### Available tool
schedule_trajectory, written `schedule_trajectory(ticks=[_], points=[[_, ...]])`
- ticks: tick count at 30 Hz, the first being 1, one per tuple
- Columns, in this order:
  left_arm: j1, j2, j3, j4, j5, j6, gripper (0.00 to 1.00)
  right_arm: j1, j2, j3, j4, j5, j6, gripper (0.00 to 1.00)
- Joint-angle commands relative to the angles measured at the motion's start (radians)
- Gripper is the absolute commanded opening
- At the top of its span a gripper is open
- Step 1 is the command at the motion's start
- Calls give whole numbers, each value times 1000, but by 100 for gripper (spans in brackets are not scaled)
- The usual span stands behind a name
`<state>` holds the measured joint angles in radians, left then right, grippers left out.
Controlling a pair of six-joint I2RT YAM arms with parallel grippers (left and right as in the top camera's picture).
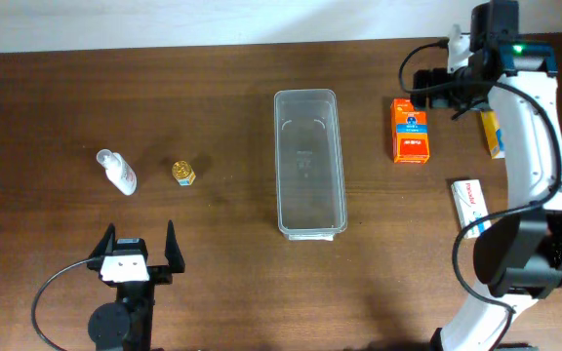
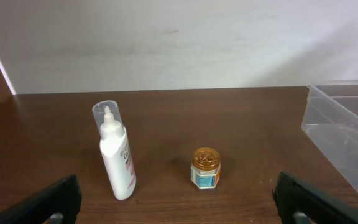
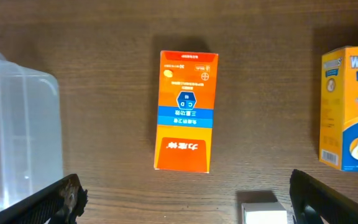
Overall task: Pack container
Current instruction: 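Move the right gripper forward over the orange box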
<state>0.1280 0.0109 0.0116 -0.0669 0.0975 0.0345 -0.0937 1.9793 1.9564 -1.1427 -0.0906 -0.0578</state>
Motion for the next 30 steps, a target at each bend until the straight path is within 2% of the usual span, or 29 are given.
schedule_trajectory(ticks=[1, 11, 30], points=[[-2, -6, -3, -5, 0, 12, 99, 25, 65, 17, 3, 35, 7, 98], [-2, -6, -3, -5, 0, 12, 99, 35, 200, 17, 25, 39, 53, 98], [-2, -6, -3, -5, 0, 12, 99, 34, 319, 17, 101, 43, 41, 98]])
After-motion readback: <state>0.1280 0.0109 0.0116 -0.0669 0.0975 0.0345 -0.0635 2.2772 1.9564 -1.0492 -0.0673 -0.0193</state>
